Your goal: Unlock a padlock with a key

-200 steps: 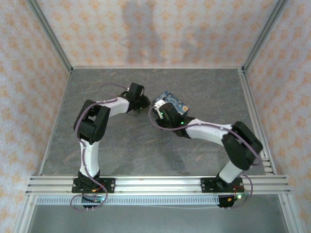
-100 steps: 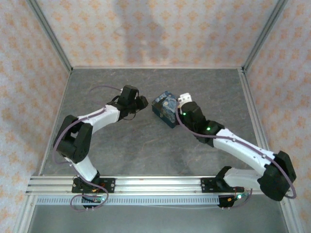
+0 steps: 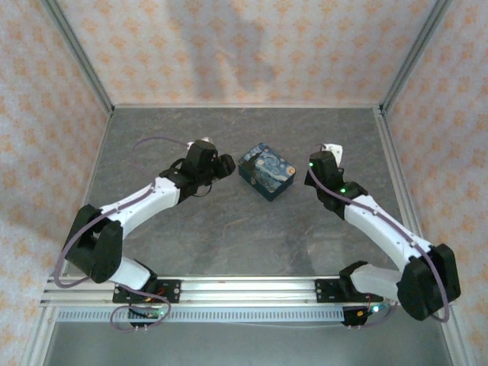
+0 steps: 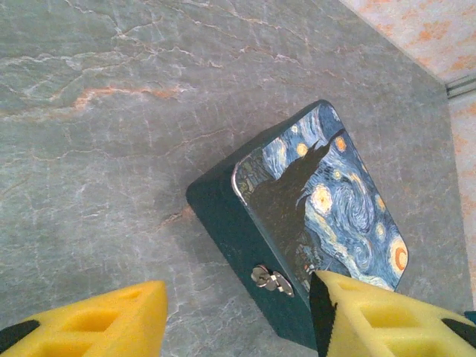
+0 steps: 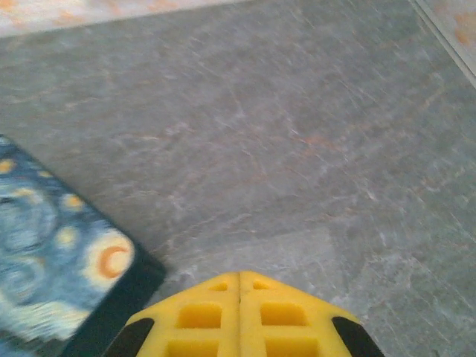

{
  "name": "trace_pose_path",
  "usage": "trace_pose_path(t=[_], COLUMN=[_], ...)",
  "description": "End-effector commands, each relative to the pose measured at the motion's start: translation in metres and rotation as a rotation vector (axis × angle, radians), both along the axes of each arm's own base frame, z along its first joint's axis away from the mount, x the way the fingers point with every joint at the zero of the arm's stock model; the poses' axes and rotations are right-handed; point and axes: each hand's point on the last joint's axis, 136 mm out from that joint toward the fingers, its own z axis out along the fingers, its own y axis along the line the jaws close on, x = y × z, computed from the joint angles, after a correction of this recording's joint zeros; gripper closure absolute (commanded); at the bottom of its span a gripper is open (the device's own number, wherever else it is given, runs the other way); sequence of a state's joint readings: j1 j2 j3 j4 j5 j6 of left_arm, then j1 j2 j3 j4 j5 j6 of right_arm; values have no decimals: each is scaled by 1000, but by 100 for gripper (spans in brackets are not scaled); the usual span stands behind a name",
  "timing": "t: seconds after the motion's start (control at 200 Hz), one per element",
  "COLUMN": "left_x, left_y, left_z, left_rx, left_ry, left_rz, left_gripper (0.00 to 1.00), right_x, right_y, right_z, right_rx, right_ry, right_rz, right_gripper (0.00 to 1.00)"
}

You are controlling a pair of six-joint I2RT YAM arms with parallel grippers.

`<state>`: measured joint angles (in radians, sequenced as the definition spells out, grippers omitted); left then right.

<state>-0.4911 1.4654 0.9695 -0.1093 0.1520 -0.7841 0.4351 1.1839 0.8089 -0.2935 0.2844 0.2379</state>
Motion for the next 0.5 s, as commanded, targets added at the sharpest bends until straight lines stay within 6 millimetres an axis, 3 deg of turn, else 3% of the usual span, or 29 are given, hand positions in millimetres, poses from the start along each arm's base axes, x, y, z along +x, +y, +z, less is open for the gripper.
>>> trace_pose_path(t=[0.0, 0.49], left_x=[-11, -21], left_y=[13, 25], left_z=[-5, -5], left_rx=[61, 85], left_ry=[8, 5], left_rz=[21, 51], left_gripper=[45, 43], right_x=[-3, 0], right_y=[-18, -41], right_z=[-26, -96], right_rx=[11, 62], right_ry=[55, 208], right_rz=[-113, -252], right_gripper=[100, 100])
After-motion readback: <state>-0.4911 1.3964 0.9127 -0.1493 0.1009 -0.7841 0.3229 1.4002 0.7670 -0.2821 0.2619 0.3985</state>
